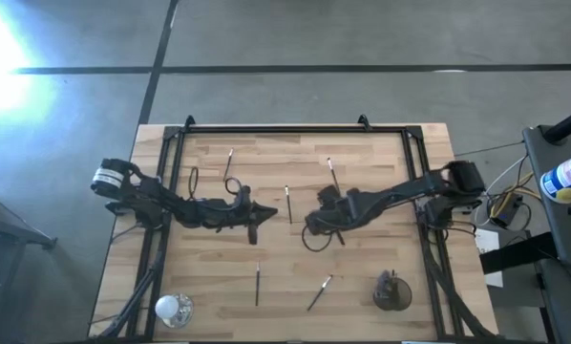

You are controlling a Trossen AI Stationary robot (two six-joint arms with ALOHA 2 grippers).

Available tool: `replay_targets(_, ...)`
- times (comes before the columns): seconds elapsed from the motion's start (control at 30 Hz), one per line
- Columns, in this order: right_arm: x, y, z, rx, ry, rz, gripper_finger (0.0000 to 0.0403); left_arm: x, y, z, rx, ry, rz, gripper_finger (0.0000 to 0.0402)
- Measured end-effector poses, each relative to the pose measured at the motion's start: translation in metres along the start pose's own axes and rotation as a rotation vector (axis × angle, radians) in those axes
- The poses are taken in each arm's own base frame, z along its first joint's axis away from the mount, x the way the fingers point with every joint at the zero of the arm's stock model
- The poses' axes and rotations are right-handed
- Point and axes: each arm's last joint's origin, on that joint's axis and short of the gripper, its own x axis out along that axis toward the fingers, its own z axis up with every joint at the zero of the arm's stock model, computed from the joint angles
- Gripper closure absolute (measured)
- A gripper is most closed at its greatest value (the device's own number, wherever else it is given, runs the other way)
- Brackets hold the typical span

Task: Sort items
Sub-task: Put the foundation brush into the wire basket

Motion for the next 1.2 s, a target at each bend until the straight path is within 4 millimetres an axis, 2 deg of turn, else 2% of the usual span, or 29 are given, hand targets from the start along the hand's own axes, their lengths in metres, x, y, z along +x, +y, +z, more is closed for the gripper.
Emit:
replay_targets(0.17, -0.045, -0.001, 0.009, -0.036, -0.235, 0.142, 0.0394, -0.009, -0.001, 0.006, -0.072, -0.091, -0.094, 0.0401)
replay_targets(0.33, -0.075, 0.007, 0.019, -0.077, -0.456, 0.348, 0.0394, -0.008, -0.006, 0.011, -0.096, -0.11, -0.167, 0.0372)
replay_targets(0.57, -0.099, 0.023, 0.035, -0.11, -0.764, 0.595, 0.0394, -0.002, -0.024, 0.019, -0.082, -0.141, -0.243, 0.0308)
replay_targets(0.83, -0.106, 0.037, 0.04, -0.173, -0.938, 0.786, 0.0394, -0.003, -0.04, 0.028, -0.057, -0.219, -0.313, 0.0294)
replay_targets(1.2, -0.098, 0.051, 0.037, -0.198, -1.055, 0.851, 0.0394, 0.004, -0.05, 0.03, -0.034, -0.224, -0.348, 0.0294)
